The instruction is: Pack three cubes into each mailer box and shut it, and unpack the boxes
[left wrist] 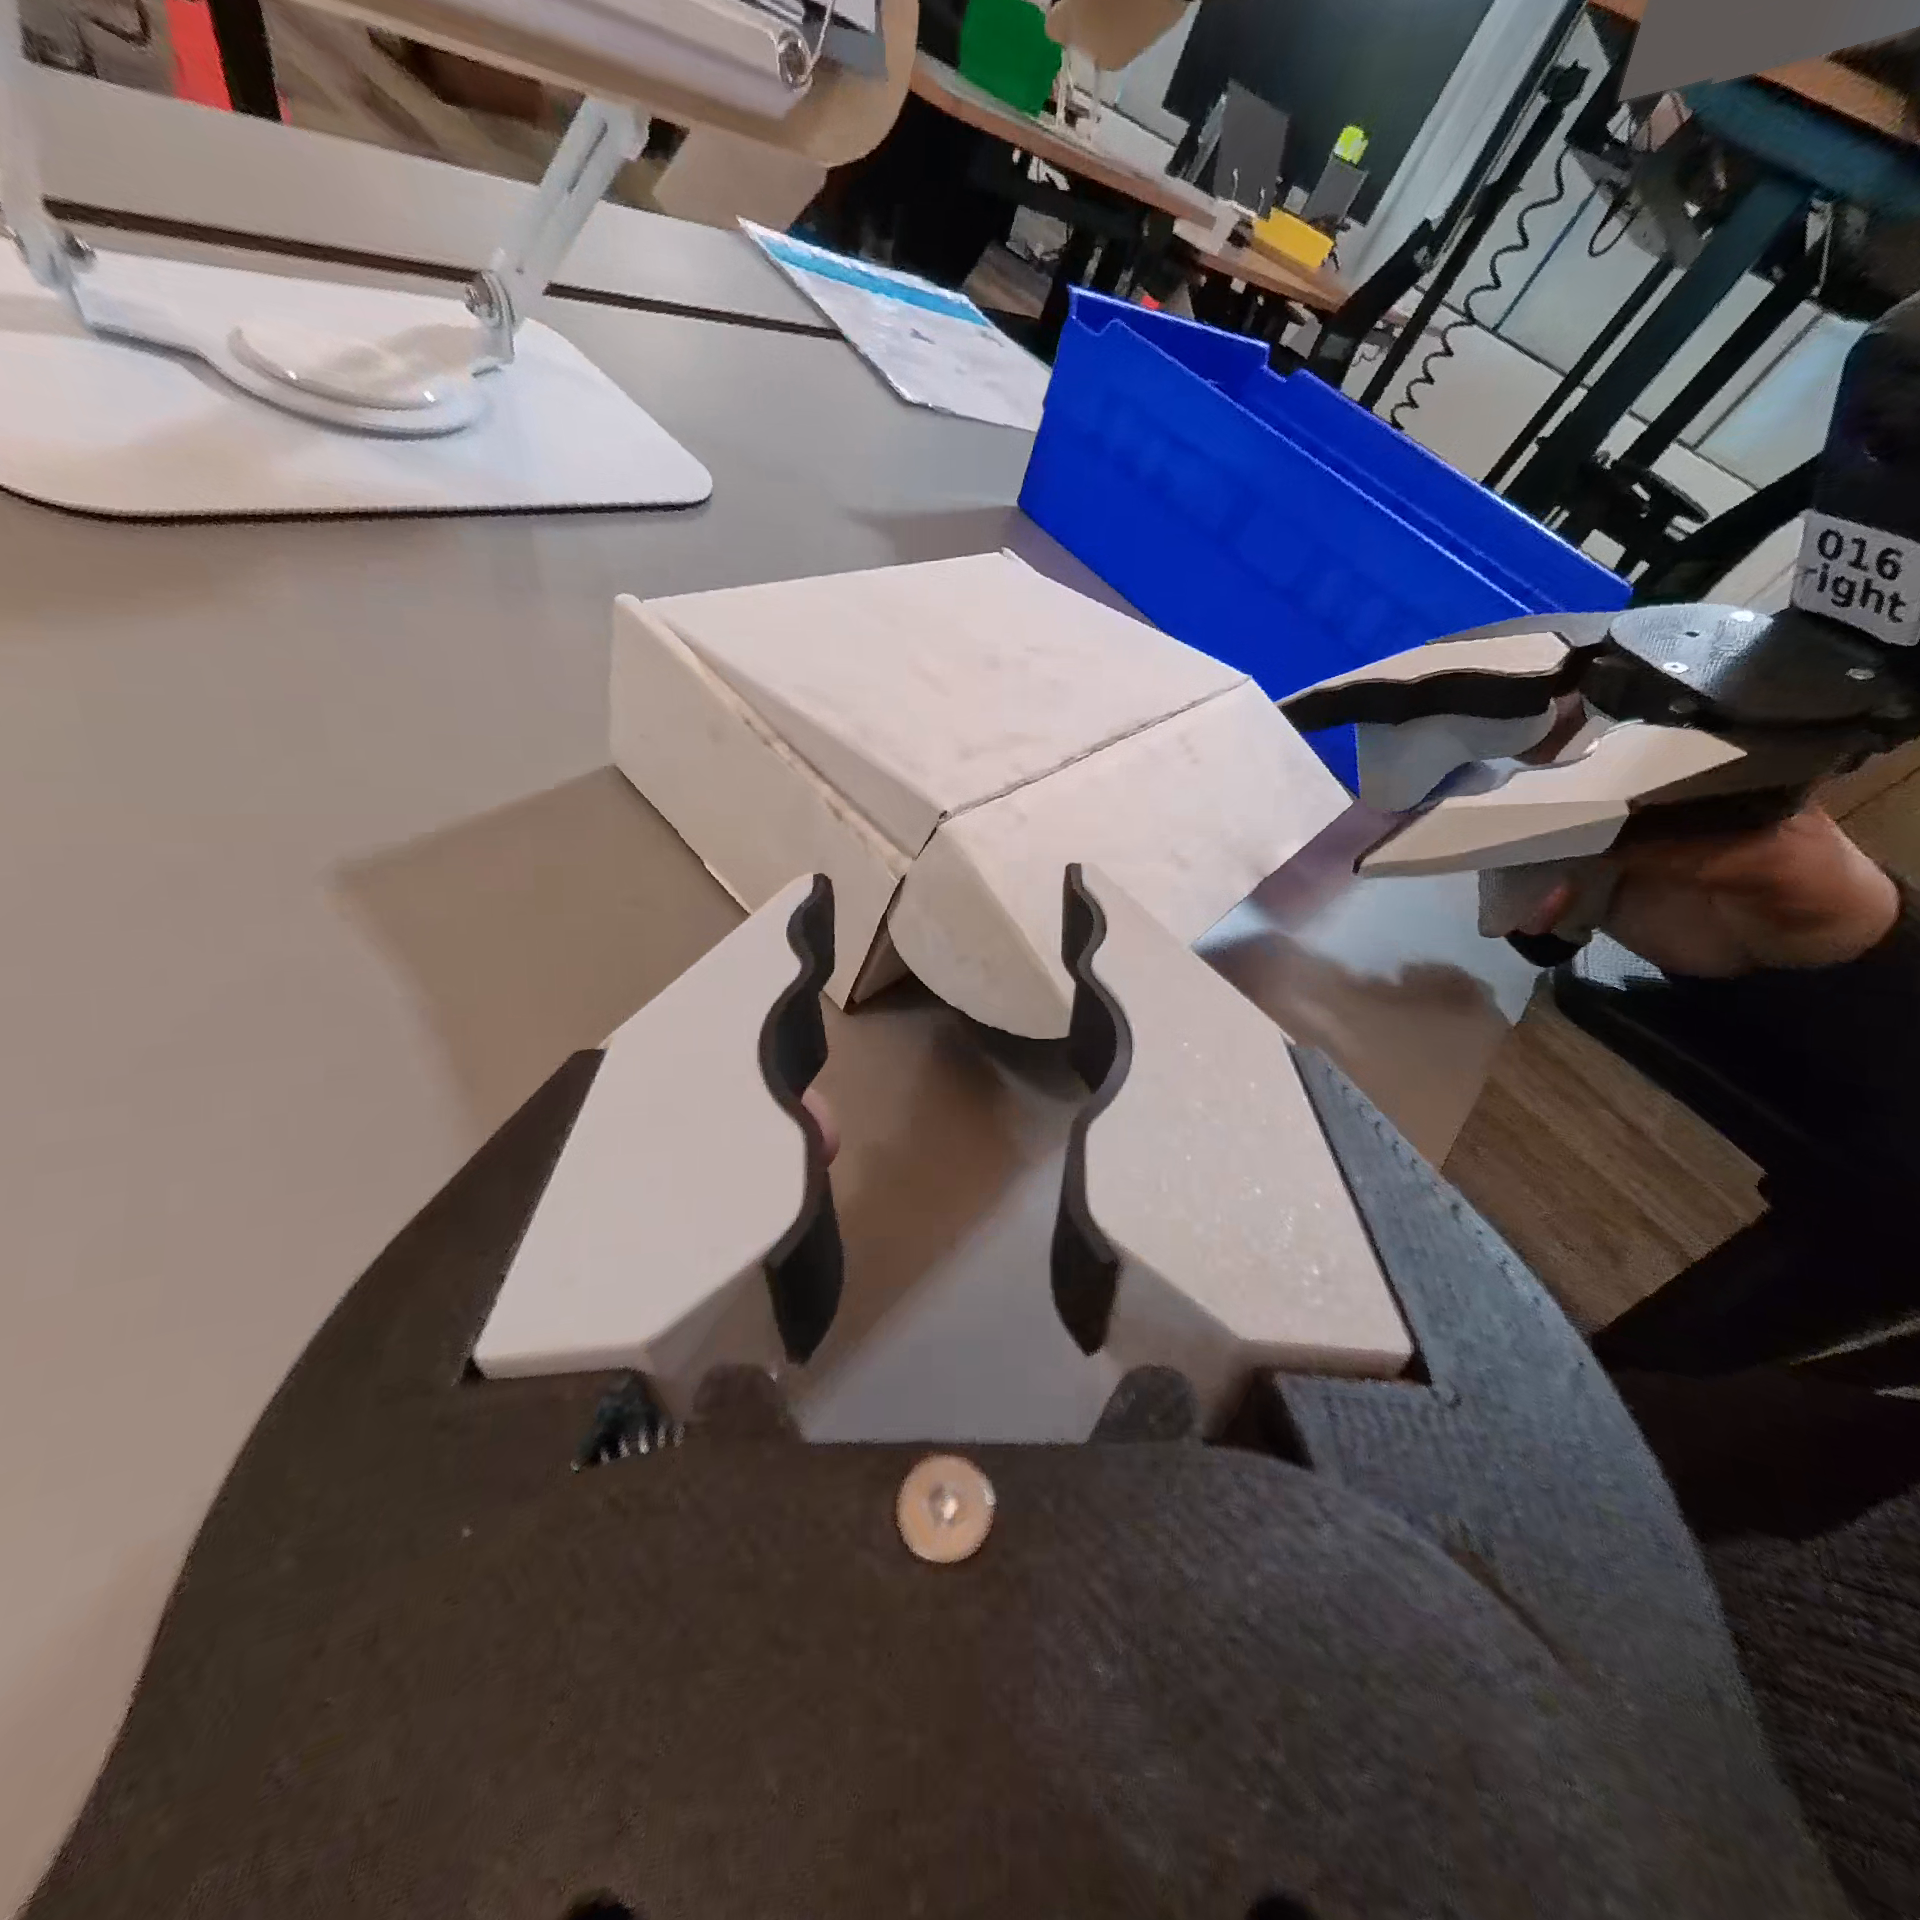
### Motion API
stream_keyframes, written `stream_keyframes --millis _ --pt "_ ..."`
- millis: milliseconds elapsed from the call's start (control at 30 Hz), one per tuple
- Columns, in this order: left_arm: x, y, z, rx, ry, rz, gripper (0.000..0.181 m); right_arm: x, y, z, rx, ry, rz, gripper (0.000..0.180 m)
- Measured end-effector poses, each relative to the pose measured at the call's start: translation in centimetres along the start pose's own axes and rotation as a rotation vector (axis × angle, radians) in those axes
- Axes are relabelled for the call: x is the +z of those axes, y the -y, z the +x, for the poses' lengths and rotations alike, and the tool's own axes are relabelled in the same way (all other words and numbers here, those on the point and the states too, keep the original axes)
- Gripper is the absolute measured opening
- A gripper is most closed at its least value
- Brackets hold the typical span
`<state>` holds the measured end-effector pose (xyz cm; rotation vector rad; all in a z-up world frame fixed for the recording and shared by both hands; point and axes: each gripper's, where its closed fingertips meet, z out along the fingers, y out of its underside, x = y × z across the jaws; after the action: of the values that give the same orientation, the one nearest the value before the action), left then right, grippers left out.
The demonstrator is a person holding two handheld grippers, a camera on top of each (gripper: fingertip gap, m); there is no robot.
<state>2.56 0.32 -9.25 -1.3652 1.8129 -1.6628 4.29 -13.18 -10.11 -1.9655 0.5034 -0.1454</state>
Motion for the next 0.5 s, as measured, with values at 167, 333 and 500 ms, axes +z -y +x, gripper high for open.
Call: stream_keyframes --millis 167,333,500 --pt "0.2 -0.1 -0.4 -0.102 -0.033 0.000 0.042 -0.4 1.1 -0.4 0.124 0.101 0.087 0.066" --pt "0.6 -0.7 0.6 -0.156 -0.098 -0.028 0.039 -0.1 1.3 -0.5 0.190 0.143 0.105 0.059" --pt "1.1 -1.3 0.9 -0.144 -0.075 -0.067 0.032 0.5 0.7 0.0 0.144 0.092 0.064 0.053"
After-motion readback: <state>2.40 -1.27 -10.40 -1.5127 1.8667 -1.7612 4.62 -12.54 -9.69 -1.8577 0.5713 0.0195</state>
